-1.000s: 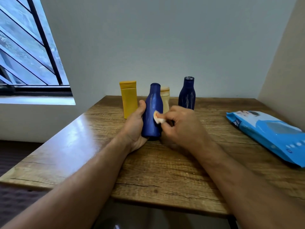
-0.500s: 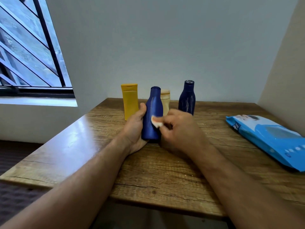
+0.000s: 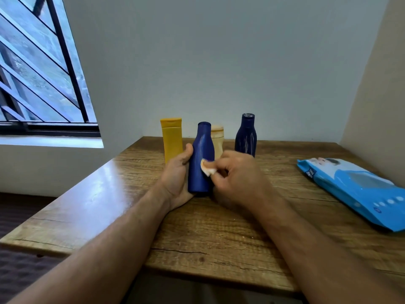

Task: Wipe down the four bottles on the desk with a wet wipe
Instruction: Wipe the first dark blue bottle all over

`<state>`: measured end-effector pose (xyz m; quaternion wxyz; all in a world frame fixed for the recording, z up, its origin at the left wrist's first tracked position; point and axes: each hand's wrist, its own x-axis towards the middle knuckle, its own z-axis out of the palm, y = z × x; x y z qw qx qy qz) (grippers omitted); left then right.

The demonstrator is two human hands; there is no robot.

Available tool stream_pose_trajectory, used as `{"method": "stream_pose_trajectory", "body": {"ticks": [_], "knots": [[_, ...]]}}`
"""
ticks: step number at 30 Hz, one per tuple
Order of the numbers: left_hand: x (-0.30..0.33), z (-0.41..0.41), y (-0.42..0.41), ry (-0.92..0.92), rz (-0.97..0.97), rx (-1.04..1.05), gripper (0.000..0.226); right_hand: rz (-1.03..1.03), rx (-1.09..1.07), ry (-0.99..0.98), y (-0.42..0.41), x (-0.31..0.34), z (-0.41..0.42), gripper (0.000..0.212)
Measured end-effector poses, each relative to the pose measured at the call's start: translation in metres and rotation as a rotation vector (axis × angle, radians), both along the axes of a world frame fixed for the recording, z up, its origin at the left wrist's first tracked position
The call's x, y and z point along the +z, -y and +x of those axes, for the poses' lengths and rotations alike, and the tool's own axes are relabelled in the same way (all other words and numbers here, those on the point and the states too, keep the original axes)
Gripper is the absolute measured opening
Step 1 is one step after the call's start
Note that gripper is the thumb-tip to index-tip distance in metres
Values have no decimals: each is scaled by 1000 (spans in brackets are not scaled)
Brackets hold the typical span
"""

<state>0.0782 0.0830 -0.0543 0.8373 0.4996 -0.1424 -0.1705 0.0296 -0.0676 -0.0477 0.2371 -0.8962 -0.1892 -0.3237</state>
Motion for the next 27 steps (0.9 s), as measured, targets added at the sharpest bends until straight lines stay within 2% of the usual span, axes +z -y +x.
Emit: {"method": "stream_pose_trajectory", "body": {"ticks": [3,5,11,13,15,19,21,23,27], "knots": [[-1,0,1,16,11,-25,46,182,-84,139,-6,8,8,24],[1,-1,3,12,17,-22,43,192,-96,144,-7,10,11,25],[6,5,6,-99,-34,-28,46,-106,50,-90,-1,1,-2,23],[3,10,4,-106,-55,-22,46,-151,77,-108,1,0,-4,22],[0,10,3,-95,-79,-48,46,-95,56,-70,-2,0,-4,23],[-2,7,4,-80,-61,-107,50,101,-71,134,-10,7,3,26],[0,5,4,-79,-45,-103,49,133,-89,161,-12,9,5,27],[2,3,4,-81,-64,-93,48,88,-51,137,-11,9,2,23],[3,0,4,-100,-81,-39,46,-118,107,-45,-3,3,-12,22]]}}
